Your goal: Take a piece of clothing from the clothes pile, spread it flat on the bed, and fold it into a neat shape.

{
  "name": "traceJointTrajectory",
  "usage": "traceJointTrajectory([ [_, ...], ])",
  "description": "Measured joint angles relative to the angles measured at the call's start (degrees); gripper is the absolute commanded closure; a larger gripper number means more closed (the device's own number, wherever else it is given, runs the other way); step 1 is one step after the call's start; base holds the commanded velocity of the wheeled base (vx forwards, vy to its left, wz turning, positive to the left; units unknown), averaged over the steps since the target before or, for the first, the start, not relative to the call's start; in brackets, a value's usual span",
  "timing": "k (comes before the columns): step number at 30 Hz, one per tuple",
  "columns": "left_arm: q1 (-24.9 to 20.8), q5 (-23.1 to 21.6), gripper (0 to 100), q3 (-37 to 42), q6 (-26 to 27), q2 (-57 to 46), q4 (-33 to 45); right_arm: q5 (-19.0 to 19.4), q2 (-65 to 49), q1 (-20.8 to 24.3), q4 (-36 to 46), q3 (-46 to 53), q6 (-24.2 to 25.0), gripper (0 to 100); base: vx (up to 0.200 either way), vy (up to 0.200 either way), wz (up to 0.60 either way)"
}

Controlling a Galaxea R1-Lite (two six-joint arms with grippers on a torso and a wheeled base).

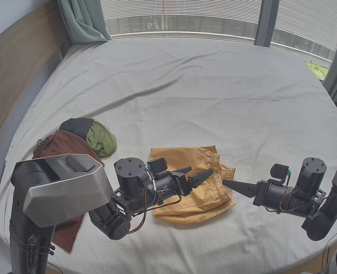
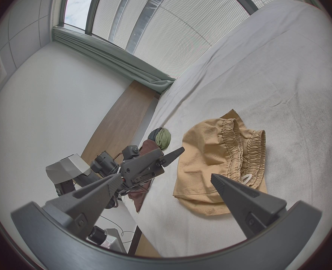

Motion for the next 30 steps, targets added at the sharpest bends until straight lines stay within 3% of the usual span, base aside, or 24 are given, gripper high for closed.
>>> traceJointTrajectory([
  [8, 0.7, 0.1, 0, 2.6, 0.3, -1.5, -1.0, 0.0, 1.2, -0.6, 0.0, -0.8, -0.1, 0, 0.0, 0.0, 0.0],
  [12, 1.8, 0.1, 0, 5.6, 2.9, -1.7, -2.8, -0.2, 2.9, -1.1, 0.0, -2.0, -1.0, 0, 0.0, 0.0, 0.0],
  [19, 6.2, 0.0, 0, 12.8, 9.8, -3.6, -3.3, -0.6, 8.1, -2.2, -0.1, -7.0, -2.1, 0, 0.0, 0.0, 0.0],
  [30, 14.0, -2.0, 0, 24.1, 14.0, -10.8, -3.5, -3.2, 16.9, -4.6, -0.2, -16.3, -2.2, 0, 0.0, 0.0, 0.0],
])
